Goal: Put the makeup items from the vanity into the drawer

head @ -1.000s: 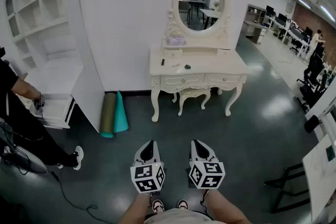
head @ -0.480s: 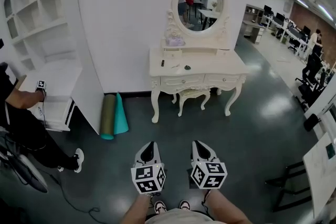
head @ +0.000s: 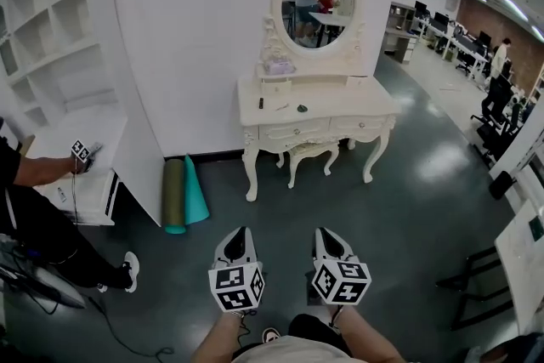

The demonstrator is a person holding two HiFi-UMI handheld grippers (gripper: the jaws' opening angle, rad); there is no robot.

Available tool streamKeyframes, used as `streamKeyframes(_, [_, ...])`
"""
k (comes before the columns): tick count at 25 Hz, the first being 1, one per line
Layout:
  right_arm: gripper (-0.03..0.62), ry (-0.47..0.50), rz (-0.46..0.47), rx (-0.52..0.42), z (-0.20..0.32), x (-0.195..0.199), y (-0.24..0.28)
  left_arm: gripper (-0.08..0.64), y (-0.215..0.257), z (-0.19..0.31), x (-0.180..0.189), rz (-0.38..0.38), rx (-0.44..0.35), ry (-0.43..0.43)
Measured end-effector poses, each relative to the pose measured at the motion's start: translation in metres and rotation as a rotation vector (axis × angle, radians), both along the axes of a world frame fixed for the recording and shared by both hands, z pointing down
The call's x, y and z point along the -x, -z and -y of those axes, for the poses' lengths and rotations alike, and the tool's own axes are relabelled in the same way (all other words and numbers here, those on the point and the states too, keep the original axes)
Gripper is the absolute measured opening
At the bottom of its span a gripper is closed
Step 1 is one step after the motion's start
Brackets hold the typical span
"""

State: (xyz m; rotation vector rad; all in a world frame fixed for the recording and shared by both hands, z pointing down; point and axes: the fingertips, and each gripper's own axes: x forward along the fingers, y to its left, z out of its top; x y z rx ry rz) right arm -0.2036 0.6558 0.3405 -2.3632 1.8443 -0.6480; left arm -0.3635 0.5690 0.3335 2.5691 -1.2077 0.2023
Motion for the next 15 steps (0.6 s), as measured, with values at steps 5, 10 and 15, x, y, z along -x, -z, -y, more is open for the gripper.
streamKeyframes(5, [0.017, -0.025, 0.0, 0.027, 0.011, -0.001, -0.008, 0.003, -0.002, 0.019, -0.001, -0.004, 0.002, -0.018])
streamKeyframes(10, [0.017, -0.016, -0.002, 0.044, 0.038, -0.009, -0.016, 0.003, -0.013, 0.043, -0.01, -0.005, 0.023, -0.013])
streamKeyframes(15, [0.017, -0.001, 0.002, 0.06, 0.076, -0.032, -0.026, 0.003, -0.022, 0.079, -0.028, -0.004, 0.035, 0.01])
